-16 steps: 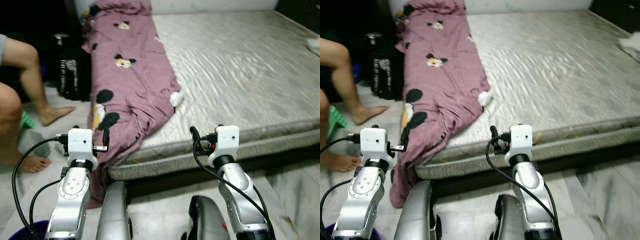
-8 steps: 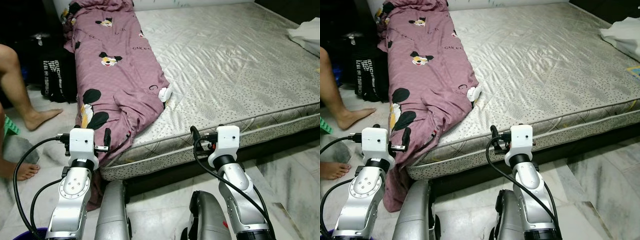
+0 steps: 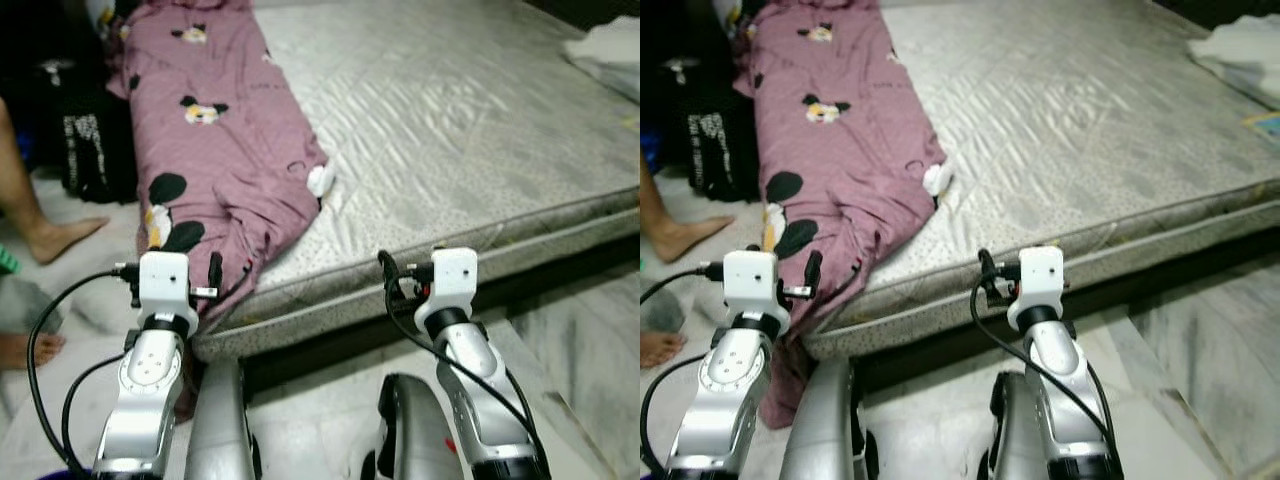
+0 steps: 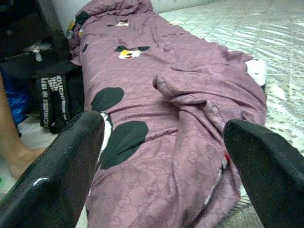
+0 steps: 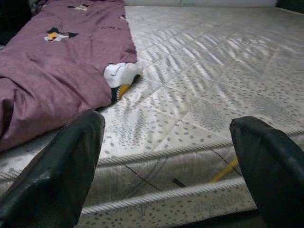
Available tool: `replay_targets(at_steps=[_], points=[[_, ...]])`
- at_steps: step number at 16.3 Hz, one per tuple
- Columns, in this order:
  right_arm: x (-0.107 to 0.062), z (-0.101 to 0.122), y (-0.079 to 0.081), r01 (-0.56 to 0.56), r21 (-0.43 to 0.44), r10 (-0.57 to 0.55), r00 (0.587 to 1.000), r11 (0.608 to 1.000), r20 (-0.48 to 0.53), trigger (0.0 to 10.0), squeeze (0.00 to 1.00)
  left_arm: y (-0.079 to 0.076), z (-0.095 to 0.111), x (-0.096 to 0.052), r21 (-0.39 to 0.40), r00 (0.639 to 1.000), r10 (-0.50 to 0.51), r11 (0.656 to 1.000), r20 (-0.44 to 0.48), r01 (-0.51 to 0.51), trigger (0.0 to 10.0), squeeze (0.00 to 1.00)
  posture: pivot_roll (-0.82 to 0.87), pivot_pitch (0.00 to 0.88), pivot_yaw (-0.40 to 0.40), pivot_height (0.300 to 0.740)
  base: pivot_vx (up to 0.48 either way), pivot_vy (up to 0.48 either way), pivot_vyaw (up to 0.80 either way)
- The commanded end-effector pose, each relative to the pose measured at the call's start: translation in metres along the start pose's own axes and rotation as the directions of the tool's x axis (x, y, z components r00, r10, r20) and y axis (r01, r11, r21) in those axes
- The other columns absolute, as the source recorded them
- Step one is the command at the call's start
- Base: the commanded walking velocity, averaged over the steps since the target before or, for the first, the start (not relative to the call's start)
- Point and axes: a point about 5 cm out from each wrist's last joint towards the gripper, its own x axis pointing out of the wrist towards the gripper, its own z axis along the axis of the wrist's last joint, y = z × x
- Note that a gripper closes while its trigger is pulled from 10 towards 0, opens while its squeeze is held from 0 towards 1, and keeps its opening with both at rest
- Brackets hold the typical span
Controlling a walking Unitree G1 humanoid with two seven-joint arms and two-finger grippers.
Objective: Clean up the room
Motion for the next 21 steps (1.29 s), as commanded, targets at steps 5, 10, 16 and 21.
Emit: replay_targets(at_steps=[5, 10, 16, 21], points=[[0.0018, 0.0002, 0.0011, -0.009, -0.022, 0.009, 1.0, 1.0, -0.003, 10.0, 0.0, -0.003, 0.0019, 0.0017, 0.014, 1.0, -0.004, 1.0, 0.011, 0.004, 10.0, 0.0, 0.03, 0.094, -0.006, 0.53, 0.0, 0.0, 0.64], [0.0029, -0.0004, -0.0008, 0.002, -0.001, -0.002, 1.0, 1.0, -0.007, 10.0, 0.0, -0.0032, 0.0022, 0.003, 0.01, 1.0, 0.004, 1.0, 0.008, -0.004, 10.0, 0.0, 0.03, 0.092, -0.005, 0.53, 0.0, 0.0, 0.0], [0.0028, -0.0005, -0.0005, 0.005, 0.003, -0.005, 1.0, 1.0, -0.008, 10.0, 0.0, -0.0047, 0.0049, 0.003, -0.014, 1.0, -0.015, 1.0, 0.026, 0.016, 10.0, 0.0, 0.03, 0.095, -0.001, 0.53, 0.136, 0.0, 0.0], [0.0025, 0.0006, 0.0003, -0.004, 0.001, 0.004, 1.0, 1.0, 0.001, 10.0, 0.0, -0.0036, 0.0035, 0.0033, -0.019, 1.0, -0.005, 1.0, 0.017, 0.006, 10.0, 0.0, 0.03, 0.097, -0.001, 0.53, 0.316, 0.0, 0.0]])
